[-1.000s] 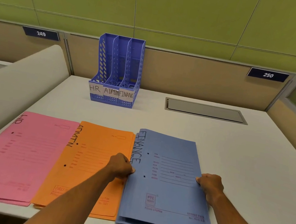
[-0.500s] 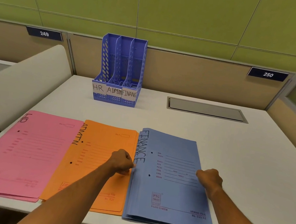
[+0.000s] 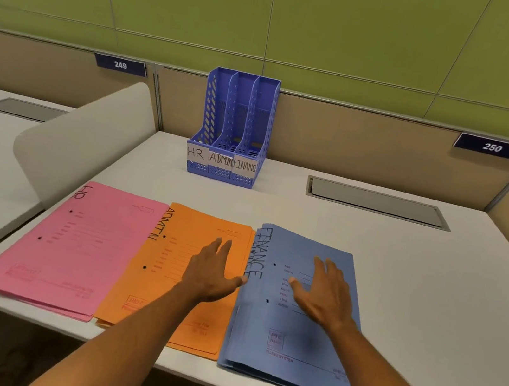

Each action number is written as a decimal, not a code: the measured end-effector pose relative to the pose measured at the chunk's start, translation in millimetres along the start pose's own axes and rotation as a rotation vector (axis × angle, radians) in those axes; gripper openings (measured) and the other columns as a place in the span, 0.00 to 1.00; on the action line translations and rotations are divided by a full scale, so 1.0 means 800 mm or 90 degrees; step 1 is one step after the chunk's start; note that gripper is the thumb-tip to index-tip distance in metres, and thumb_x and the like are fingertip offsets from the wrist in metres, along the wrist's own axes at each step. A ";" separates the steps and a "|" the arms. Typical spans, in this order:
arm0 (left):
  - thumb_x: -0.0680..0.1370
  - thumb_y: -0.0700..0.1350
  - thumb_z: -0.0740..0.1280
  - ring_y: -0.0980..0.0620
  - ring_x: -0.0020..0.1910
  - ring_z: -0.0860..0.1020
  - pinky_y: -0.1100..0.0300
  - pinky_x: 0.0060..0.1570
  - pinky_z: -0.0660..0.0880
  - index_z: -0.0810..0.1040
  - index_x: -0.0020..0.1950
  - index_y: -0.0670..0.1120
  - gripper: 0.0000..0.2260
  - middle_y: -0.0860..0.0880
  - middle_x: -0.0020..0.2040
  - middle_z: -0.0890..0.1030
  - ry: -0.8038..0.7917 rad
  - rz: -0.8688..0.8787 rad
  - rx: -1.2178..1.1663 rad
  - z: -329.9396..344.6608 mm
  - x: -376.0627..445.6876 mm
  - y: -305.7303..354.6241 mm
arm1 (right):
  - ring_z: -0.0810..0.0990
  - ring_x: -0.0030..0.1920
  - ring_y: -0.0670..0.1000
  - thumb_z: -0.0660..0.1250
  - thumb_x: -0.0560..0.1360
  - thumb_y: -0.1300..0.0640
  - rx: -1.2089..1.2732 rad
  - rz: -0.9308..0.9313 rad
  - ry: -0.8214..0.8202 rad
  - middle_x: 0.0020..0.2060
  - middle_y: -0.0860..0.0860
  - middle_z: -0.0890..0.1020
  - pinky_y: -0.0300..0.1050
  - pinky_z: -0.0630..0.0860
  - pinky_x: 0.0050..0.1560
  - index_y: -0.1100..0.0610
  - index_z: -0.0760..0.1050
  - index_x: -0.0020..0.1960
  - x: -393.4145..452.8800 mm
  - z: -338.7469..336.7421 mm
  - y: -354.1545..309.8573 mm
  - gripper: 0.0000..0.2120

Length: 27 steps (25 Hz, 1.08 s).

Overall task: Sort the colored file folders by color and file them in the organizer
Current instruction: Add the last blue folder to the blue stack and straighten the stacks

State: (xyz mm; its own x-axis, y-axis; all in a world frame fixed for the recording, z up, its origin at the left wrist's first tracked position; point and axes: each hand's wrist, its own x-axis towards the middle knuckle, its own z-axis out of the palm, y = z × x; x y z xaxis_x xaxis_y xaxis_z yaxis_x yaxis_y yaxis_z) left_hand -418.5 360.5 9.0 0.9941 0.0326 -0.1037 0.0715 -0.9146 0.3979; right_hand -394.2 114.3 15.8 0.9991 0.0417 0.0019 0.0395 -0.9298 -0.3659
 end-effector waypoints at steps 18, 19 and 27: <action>0.68 0.75 0.50 0.46 0.79 0.43 0.47 0.75 0.47 0.39 0.79 0.47 0.49 0.43 0.79 0.41 0.101 -0.137 0.112 -0.038 -0.085 -0.121 | 0.43 0.78 0.57 0.48 0.70 0.28 -0.075 -0.241 -0.064 0.78 0.59 0.44 0.57 0.42 0.77 0.55 0.40 0.79 -0.024 0.068 -0.155 0.48; 0.70 0.73 0.52 0.46 0.78 0.42 0.47 0.75 0.47 0.39 0.79 0.48 0.47 0.43 0.79 0.41 0.102 -0.134 0.112 -0.043 -0.085 -0.136 | 0.43 0.78 0.57 0.48 0.70 0.28 -0.076 -0.240 -0.061 0.78 0.59 0.44 0.57 0.42 0.77 0.56 0.40 0.79 -0.025 0.075 -0.171 0.48; 0.68 0.73 0.49 0.44 0.78 0.41 0.46 0.75 0.45 0.39 0.79 0.49 0.48 0.42 0.79 0.40 0.078 -0.099 0.110 -0.096 -0.081 -0.281 | 0.43 0.78 0.57 0.47 0.70 0.27 -0.093 -0.187 -0.045 0.78 0.59 0.46 0.59 0.42 0.76 0.56 0.42 0.79 -0.041 0.141 -0.316 0.48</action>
State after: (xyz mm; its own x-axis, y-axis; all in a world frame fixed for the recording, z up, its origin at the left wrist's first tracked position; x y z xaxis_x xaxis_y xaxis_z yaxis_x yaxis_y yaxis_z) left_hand -492.7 595.2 -3.6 0.9754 0.2176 -0.0359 0.2201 -0.9497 0.2227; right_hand -438.5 389.0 3.0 0.9418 0.3355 0.0215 0.3316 -0.9167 -0.2227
